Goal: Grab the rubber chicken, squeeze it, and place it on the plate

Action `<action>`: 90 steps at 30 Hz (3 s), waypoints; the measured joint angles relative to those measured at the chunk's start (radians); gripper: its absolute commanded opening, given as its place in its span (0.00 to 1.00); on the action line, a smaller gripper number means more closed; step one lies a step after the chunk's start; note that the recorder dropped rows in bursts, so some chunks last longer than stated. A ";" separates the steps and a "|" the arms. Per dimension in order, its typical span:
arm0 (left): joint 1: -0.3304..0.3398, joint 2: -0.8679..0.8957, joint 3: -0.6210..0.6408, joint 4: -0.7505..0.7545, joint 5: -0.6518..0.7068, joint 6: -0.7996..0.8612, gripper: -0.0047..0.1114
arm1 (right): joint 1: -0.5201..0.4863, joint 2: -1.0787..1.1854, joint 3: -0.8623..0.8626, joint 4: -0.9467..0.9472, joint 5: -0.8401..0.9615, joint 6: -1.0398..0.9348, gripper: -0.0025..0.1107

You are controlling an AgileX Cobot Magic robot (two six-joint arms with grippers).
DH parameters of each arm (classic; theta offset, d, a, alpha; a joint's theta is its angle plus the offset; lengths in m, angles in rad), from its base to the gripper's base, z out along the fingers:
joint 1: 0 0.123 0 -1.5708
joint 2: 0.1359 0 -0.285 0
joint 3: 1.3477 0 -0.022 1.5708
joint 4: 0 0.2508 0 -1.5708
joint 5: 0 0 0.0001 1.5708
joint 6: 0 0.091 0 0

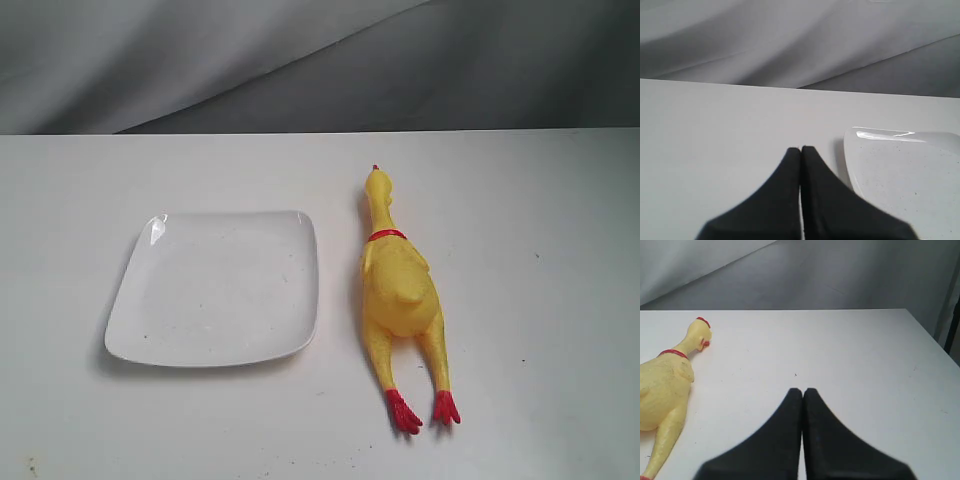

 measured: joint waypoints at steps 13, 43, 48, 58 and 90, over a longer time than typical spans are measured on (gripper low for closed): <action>0.000 0.000 0.000 0.000 0.000 0.000 0.05 | 0.000 0.000 0.000 0.000 0.000 0.000 0.02; 0.000 0.000 0.000 0.000 0.000 0.000 0.05 | 0.000 0.017 -0.141 -0.074 -0.772 0.594 0.02; 0.000 0.000 0.000 0.000 0.000 0.000 0.05 | 0.000 0.219 -0.400 -0.233 -0.491 0.717 0.02; 0.000 0.000 0.000 0.000 0.000 0.000 0.05 | 0.000 0.690 -0.832 -0.185 0.040 0.338 0.02; 0.000 0.000 0.000 0.000 0.000 0.000 0.05 | 0.518 1.783 -1.004 0.005 0.380 -0.242 0.51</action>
